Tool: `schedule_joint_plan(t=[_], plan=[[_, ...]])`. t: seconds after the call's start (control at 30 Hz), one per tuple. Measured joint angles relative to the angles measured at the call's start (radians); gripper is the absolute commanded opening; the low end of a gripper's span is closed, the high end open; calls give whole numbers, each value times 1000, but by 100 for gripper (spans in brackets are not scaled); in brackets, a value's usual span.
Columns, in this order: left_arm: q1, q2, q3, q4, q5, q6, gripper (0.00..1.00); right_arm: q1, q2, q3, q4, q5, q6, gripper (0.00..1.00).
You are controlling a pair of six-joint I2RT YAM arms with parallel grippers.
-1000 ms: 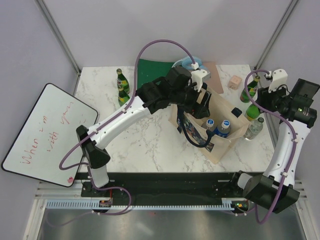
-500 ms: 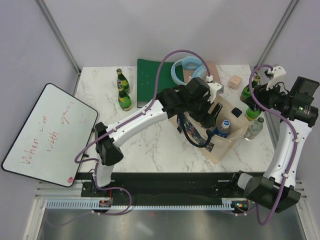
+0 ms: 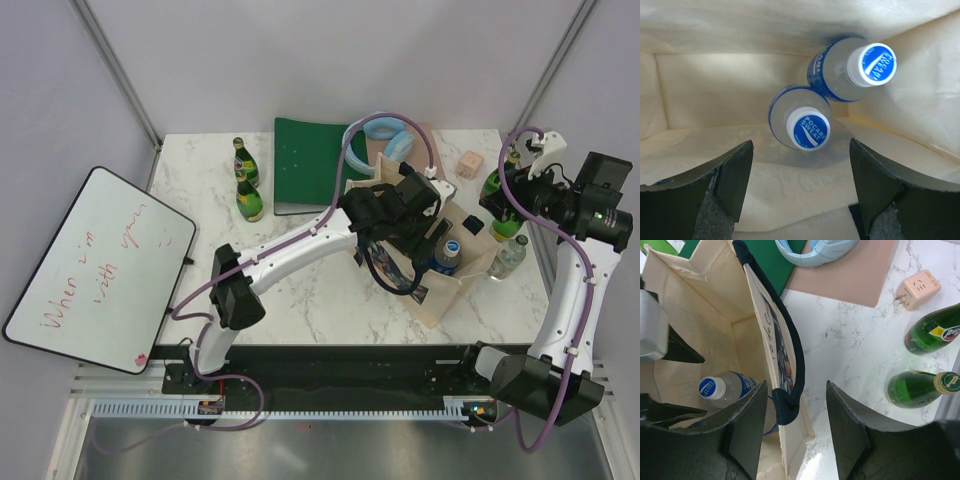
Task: Take the beverage out of the canvas bag
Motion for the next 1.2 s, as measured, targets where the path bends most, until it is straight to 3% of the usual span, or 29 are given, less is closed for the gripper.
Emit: schedule_joint_plan(t=[0.33, 0.5, 0.73, 0.83, 1.2], plan=[[-21, 77, 68, -23, -90, -5, 73, 17, -2, -3, 10, -6, 21, 58], [-41, 88, 89, -24, -135, -4, 59, 20, -2, -4, 15, -6, 29, 58], [-53, 95, 102, -33, -174, 13, 15, 29, -2, -6, 16, -6, 34, 57], [-54, 99, 114, -45, -185, 24, 2, 33, -2, -6, 16, -6, 36, 57], [-21, 100, 196, -97, -185, 63, 2, 78, -2, -1, 18, -7, 46, 58]])
